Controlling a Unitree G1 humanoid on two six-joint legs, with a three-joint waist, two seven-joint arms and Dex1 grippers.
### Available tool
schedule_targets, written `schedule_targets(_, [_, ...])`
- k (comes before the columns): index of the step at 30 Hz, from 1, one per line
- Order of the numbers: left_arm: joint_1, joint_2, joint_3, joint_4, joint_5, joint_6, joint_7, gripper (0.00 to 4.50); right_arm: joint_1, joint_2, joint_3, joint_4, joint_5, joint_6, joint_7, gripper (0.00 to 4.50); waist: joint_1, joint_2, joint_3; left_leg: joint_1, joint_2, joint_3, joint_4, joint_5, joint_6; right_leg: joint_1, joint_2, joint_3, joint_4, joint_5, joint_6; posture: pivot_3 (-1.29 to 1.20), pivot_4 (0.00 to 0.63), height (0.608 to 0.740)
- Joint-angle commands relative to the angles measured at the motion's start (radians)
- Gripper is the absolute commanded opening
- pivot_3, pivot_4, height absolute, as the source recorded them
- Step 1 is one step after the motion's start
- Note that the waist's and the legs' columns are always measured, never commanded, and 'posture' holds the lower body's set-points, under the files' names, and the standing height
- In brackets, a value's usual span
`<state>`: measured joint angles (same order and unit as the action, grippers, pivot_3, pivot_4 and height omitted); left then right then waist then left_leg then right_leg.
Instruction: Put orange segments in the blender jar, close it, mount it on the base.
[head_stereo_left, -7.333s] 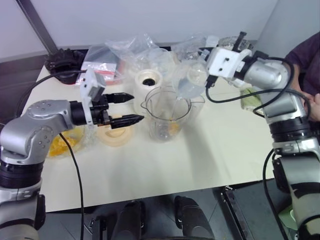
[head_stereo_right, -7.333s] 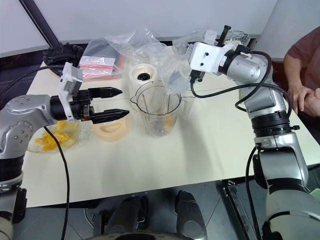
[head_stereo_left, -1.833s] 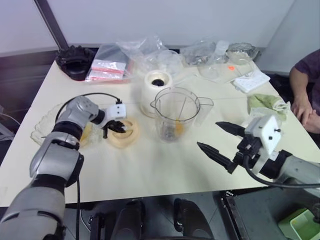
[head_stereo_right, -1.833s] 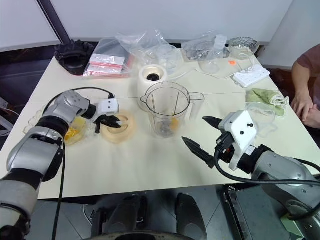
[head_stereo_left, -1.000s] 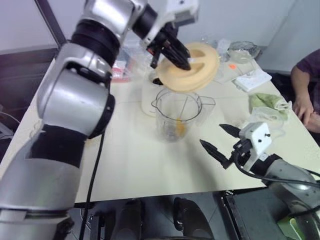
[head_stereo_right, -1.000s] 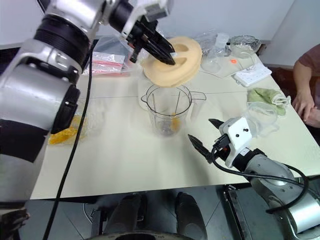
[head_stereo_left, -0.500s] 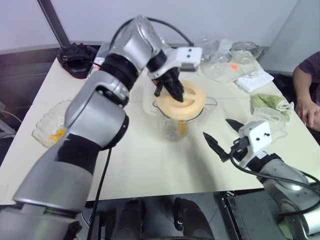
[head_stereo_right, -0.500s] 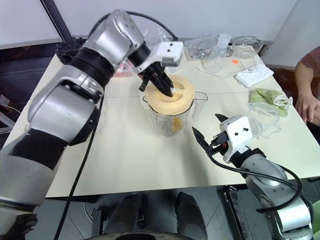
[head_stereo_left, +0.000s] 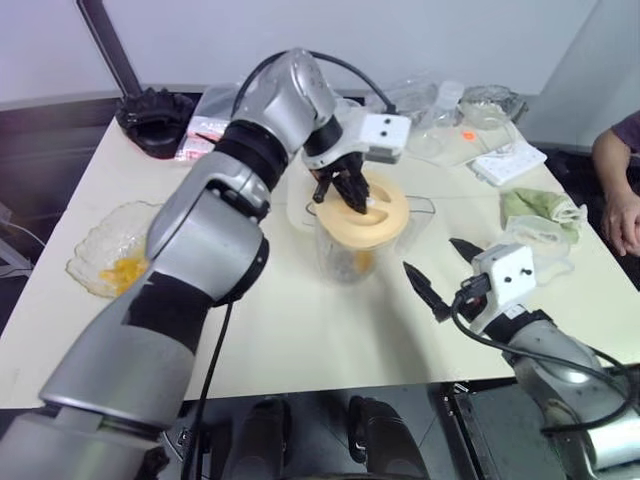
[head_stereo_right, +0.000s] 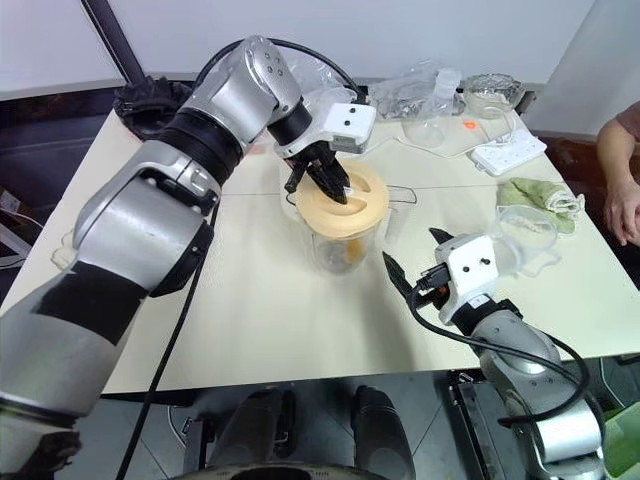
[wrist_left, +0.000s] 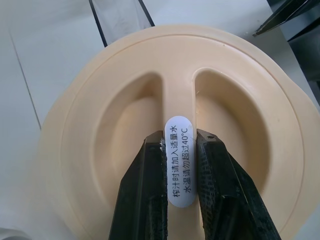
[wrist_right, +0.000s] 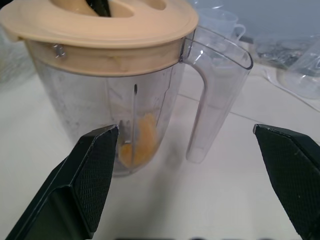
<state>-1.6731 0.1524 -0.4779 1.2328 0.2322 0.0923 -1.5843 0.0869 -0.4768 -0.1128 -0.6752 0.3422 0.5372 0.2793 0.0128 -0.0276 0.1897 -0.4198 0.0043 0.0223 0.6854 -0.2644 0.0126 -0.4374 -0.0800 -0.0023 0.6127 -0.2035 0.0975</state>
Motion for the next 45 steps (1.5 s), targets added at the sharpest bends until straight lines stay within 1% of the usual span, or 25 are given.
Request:
schedule_targets(1, [0.049,-0.017,0.007,0.023,0.021,-0.005,-0.004,0.22,-0.063,0.037,0.037,0.124,-0.06,-0.082,-0.006,4.5,0.0,0.0,0.0,0.004,0.0,0.0,0.0,0.0,0.0,0.003,0.0,0.0,0.0,0.0,0.0,0.0,0.15,0.74])
schedule_targets(3, [0.059,-0.019,0.014,0.024,0.026,-0.005,-0.005,0.22,-0.108,0.055,0.063,0.21,-0.081,-0.127,0.016,4.5,-0.001,0.001,0.0,0.01,0.003,0.0,0.0,0.0,0.0,0.009,0.0,0.0,-0.001,-0.001,0.0,0.0,0.15,0.74])
schedule_targets(4, [0.064,-0.021,0.015,0.025,0.031,-0.009,-0.001,0.22,-0.137,0.066,0.071,0.262,-0.095,-0.154,0.018,4.5,-0.001,0.001,0.0,0.011,0.003,0.0,0.0,0.0,0.0,0.01,0.0,0.0,-0.001,-0.001,0.0,0.0,0.15,0.74])
schedule_targets(10, [0.082,-0.03,0.022,0.026,0.05,-0.03,-0.007,0.22,-0.285,0.113,0.081,0.526,-0.17,-0.296,0.009,4.5,-0.001,0.003,-0.002,0.011,0.003,0.0,-0.001,0.0,0.0,0.01,0.0,0.0,-0.001,0.0,0.0,0.0,0.15,0.74])
schedule_targets(13, [0.087,-0.026,0.021,0.028,0.059,-0.039,-0.01,0.22,-0.329,0.137,0.081,0.606,-0.198,-0.357,-0.002,4.5,-0.001,0.003,-0.003,0.011,0.002,0.0,-0.001,0.0,0.0,0.01,0.0,0.0,-0.001,0.0,0.0,0.0,0.15,0.74])
schedule_targets(14, [0.089,-0.025,0.02,0.028,0.061,-0.043,-0.011,0.22,-0.337,0.146,0.081,0.617,-0.196,-0.368,-0.003,3.98,-0.001,0.003,-0.003,0.011,0.001,0.0,-0.001,0.0,0.0,0.01,0.0,0.0,0.0,0.0,0.0,0.0,0.15,0.74])
schedule_targets(15, [0.091,-0.023,0.02,0.027,0.063,-0.046,-0.012,0.22,-0.343,0.153,0.082,0.622,-0.196,-0.373,-0.002,3.77,-0.001,0.004,-0.003,0.011,0.001,0.0,-0.001,0.0,0.0,0.01,0.0,0.0,0.0,0.0,0.0,0.0,0.15,0.74])
schedule_targets(20, [0.104,-0.015,0.016,0.017,0.051,-0.072,-0.03,0.22,-0.336,0.173,0.097,0.595,-0.212,-0.368,-0.004,1.31,-0.002,0.005,-0.004,0.012,0.001,0.0,-0.001,0.0,0.0,0.011,0.0,0.0,0.0,0.0,0.0,0.0,0.15,0.74])
schedule_targets(21, [0.106,-0.014,0.015,0.016,0.047,-0.071,-0.03,0.22,-0.334,0.177,0.1,0.589,-0.216,-0.365,-0.006,0.96,0.0,0.007,-0.006,0.012,0.002,0.0,-0.001,0.0,0.0,0.011,0.0,0.0,0.0,0.0,0.0,0.0,0.15,0.74])
schedule_targets(27, [0.137,-0.008,0.014,-0.001,0.043,-0.069,-0.03,0.22,-0.329,0.196,0.115,0.563,-0.234,-0.355,-0.036,0.96,-0.002,0.009,-0.008,0.012,0.002,0.0,-0.001,0.0,0.0,0.012,0.0,0.0,0.0,0.0,0.0,0.0,0.15,0.74])
schedule_targets(29, [0.162,-0.008,0.031,-0.018,0.048,-0.029,-0.005,0.22,-0.336,0.206,0.124,0.56,-0.239,-0.349,-0.046,0.96,-0.002,0.01,-0.009,0.013,0.002,0.0,-0.001,0.0,0.0,0.012,0.0,0.0,0.0,0.0,0.0,0.0,0.15,0.74])
schedule_targets(33, [0.208,-0.025,0.063,-0.059,0.045,0.079,0.119,0.22,-0.346,0.22,0.131,0.564,-0.251,-0.342,-0.06,0.96,0.0,0.015,-0.018,0.013,0.002,0.0,-0.001,0.0,0.0,0.013,0.0,0.0,0.0,0.0,0.0,0.0,0.15,0.74])
schedule_targets(37, [0.256,-0.032,0.073,-0.127,0.049,0.205,0.151,0.22,-0.352,0.22,0.135,0.575,-0.259,-0.345,-0.06,0.96,0.001,0.016,-0.022,0.017,0.002,-0.001,-0.001,0.0,0.0,0.018,-0.001,0.0,0.0,-0.002,0.003,0.0,0.15,0.74])
schedule_targets(40, [0.316,-0.034,0.06,-0.211,0.062,0.344,0.191,0.22,-0.36,0.22,0.136,0.587,-0.261,-0.35,-0.059,0.96,-0.001,0.017,-0.023,0.026,0.003,-0.003,-0.001,0.0,0.0,0.028,-0.002,0.0,-0.003,-0.003,0.004,0.0,0.15,0.74])
schedule_targets(41, [0.333,-0.033,0.054,-0.238,0.066,0.386,0.203,0.22,-0.362,0.221,0.137,0.588,-0.26,-0.351,-0.06,0.96,-0.001,0.02,-0.025,0.029,0.003,-0.004,-0.001,0.0,0.0,0.033,-0.002,0.0,-0.005,-0.004,0.004,0.0,0.15,0.74])
schedule_targets(43, [0.371,-0.029,0.043,-0.296,0.076,0.465,0.239,0.22,-0.368,0.224,0.14,0.589,-0.259,-0.351,-0.06,0.96,-0.003,0.027,-0.032,0.03,0.005,-0.006,-0.003,-0.001,-0.001,0.034,0.0,-0.001,-0.015,-0.004,0.004,0.0,0.15,0.74])
schedule_targets(45, [0.403,-0.028,0.04,-0.348,0.079,0.519,0.281,0.22,-0.371,0.228,0.143,0.593,-0.258,-0.354,-0.059,0.96,-0.004,0.03,-0.038,0.03,0.005,-0.005,-0.004,-0.001,-0.001,0.035,-0.002,-0.001,-0.017,-0.004,0.004,0.0,0.15,0.74])
